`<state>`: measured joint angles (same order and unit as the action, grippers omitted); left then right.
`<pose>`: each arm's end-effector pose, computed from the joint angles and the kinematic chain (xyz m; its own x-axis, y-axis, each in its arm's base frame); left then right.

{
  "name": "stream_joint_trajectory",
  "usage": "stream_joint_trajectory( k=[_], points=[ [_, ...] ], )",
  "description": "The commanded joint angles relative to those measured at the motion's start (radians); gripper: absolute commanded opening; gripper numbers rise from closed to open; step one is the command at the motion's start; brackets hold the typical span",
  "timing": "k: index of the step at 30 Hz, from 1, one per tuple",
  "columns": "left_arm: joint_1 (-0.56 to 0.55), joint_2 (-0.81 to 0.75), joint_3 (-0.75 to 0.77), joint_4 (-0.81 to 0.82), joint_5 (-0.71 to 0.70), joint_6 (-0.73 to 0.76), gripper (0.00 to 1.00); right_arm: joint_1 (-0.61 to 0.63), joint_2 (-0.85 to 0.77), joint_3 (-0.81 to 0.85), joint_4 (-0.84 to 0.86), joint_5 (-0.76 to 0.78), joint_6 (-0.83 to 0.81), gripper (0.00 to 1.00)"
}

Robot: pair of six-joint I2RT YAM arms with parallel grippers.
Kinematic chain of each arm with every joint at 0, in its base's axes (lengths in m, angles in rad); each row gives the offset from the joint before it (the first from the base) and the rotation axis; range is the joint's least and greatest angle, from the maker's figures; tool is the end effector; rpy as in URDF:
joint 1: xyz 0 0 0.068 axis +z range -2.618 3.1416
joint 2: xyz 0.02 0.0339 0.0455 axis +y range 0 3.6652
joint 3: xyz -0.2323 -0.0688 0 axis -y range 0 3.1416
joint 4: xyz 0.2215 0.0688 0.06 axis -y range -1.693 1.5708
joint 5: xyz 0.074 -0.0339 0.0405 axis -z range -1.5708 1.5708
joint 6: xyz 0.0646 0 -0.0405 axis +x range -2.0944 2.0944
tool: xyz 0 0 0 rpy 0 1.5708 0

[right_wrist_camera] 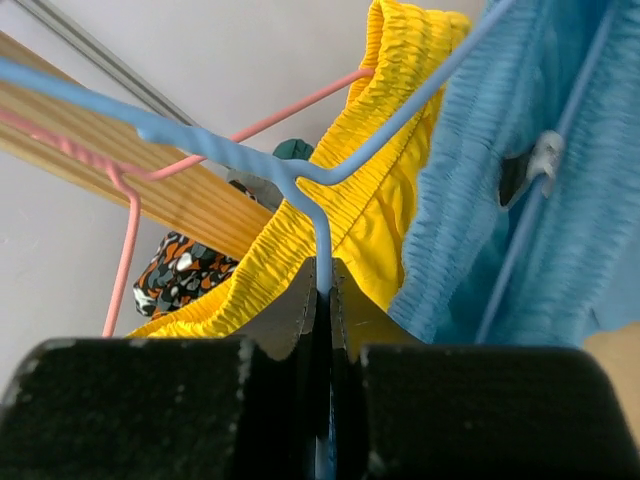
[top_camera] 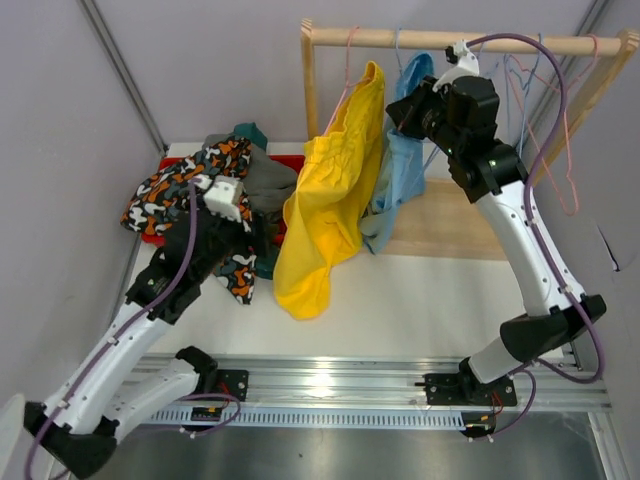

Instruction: Remove the shorts from the hanger

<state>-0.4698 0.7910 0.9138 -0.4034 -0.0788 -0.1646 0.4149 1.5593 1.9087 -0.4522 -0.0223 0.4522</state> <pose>0.1825 -0.0870 0.3270 -0.3065 -0.0276 -0.9515 0.3382 0.9312 -0.1359 0.3131 0.1395 0.4638 -0.2694 0.3587 -0.8937 -0.3397 0.8330 0.4367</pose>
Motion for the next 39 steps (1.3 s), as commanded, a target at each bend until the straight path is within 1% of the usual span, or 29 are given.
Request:
stream_joint_trajectory(
  k=[1,2,4,5,8,11,14,18,22,23,25,26,27,28,29,30,32,35,36,39],
  points=[
    [-0.223,0.069,0.131,0.07,-0.107,0.034,0.99,0.013,-0.134,-0.026,0.061,0.021,0.0,0.0],
    [-0.309,0.088,0.205,0.08,-0.107,0.033,0.99,0.021,-0.166,-0.034,0.057,0.021,0.009,0.0],
    [-0.386,0.145,0.23,0.122,-0.101,0.033,0.99,0.035,-0.198,-0.065,0.049,0.074,0.032,0.0],
    [-0.453,0.161,0.253,0.139,-0.098,0.034,0.99,0.044,-0.214,-0.074,0.046,0.085,0.037,0.0],
    [-0.556,0.238,0.298,0.221,-0.101,0.039,0.99,0.081,-0.261,-0.108,0.024,0.137,0.06,0.0],
    [-0.613,0.324,0.353,0.271,-0.095,0.045,0.99,0.117,-0.304,-0.151,0.04,0.168,0.078,0.0],
    [-0.702,0.394,0.405,0.294,-0.121,0.06,0.99,0.154,-0.331,-0.194,0.059,0.193,0.094,0.0],
    [-0.745,0.445,0.445,0.304,-0.145,0.065,0.99,0.177,-0.337,-0.212,0.086,0.2,0.102,0.0],
    [-0.76,0.436,0.476,0.258,-0.199,0.1,0.99,0.18,-0.311,-0.189,0.113,0.193,0.091,0.0],
    [-0.76,0.43,0.514,0.238,-0.258,0.111,0.99,0.182,-0.289,-0.18,0.112,0.193,0.088,0.0],
    [-0.76,0.416,0.551,0.135,-0.347,0.149,0.99,0.179,-0.266,-0.148,0.109,0.187,0.08,0.0],
    [-0.759,0.413,0.612,0.102,-0.402,0.16,0.99,0.179,-0.257,-0.14,0.11,0.183,0.079,0.0],
    [-0.76,0.409,0.628,0.039,-0.521,0.171,0.99,0.179,-0.24,-0.134,0.11,0.182,0.075,0.0],
    [-0.76,0.395,0.658,0.016,-0.585,0.218,0.99,0.177,-0.234,-0.129,0.112,0.18,0.074,0.0],
    [-0.76,0.386,0.68,0.0,-0.646,0.233,0.99,0.177,-0.228,-0.119,0.115,0.18,0.072,0.0],
    [-0.76,0.38,0.689,-0.029,-0.752,0.249,0.99,0.176,-0.216,-0.114,0.118,0.18,0.069,0.0],
    [-0.76,0.347,0.735,-0.04,-0.802,0.286,0.99,0.173,-0.203,-0.096,0.121,0.179,0.066,0.0],
    [-0.768,0.314,0.76,-0.083,-0.713,0.252,0.99,0.156,-0.196,-0.079,0.116,0.186,0.062,0.0],
    [-0.773,0.309,0.755,-0.089,-0.637,0.238,0.99,0.148,-0.202,-0.076,0.116,0.194,0.062,0.0],
    [-0.787,0.301,0.728,-0.065,-0.466,0.2,0.99,0.113,-0.22,-0.079,0.11,0.197,0.08,0.0]
  ],
)
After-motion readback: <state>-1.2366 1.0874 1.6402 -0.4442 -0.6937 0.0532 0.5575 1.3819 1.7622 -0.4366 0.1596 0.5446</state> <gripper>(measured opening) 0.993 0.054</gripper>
